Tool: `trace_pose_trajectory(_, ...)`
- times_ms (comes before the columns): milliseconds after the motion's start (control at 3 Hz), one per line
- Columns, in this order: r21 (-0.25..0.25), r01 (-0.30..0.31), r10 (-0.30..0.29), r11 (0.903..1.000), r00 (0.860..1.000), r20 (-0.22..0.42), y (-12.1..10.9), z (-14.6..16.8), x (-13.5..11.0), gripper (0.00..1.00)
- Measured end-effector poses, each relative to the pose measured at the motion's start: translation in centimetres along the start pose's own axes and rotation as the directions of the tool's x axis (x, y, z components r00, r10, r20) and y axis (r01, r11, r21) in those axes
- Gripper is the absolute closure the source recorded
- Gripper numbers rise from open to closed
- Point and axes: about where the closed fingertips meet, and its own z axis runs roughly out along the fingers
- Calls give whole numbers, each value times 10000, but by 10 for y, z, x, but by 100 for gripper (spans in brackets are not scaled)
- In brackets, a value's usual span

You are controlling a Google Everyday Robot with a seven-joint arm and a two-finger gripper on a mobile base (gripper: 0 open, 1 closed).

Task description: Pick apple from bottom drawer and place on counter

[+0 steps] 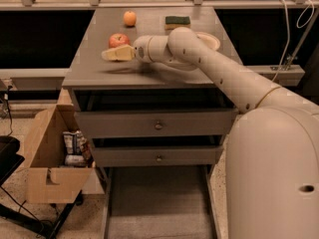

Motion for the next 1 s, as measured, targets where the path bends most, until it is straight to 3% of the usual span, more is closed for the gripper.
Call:
trace_pose_trajectory(333,-215,843,-863,9962,9884,-1253,34,-8,-1,0)
trace_pose_trajectory(667,1196,2373,-1860,9640,9240,-3341,25,-95,-26,0)
trace_pose_trajectory(1000,2452,3139,-1958,9173,8914,-4087,19,-165,-43,0)
